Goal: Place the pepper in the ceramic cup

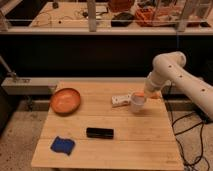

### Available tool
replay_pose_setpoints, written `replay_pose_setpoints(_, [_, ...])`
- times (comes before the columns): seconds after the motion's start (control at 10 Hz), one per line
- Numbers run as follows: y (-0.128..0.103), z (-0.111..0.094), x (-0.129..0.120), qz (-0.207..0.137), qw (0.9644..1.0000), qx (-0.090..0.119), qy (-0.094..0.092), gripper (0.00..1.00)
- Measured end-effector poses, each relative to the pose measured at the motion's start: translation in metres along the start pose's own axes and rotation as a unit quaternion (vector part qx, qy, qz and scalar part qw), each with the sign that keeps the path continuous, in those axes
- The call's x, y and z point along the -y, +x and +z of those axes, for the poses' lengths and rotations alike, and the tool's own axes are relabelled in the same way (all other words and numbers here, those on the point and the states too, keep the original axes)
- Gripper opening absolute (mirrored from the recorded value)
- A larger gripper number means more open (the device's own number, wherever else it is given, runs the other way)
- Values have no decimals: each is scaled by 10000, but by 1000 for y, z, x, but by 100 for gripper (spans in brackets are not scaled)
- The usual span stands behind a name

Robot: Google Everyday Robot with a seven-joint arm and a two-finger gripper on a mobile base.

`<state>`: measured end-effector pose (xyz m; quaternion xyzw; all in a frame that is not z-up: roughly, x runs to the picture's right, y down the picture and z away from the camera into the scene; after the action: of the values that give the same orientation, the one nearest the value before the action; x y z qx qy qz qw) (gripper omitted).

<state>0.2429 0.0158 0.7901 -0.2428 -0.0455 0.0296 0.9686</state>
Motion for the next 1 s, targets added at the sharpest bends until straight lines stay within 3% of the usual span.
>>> replay_pose_setpoints(1.0, [-2,1,-2,-121,9999,35,103,5])
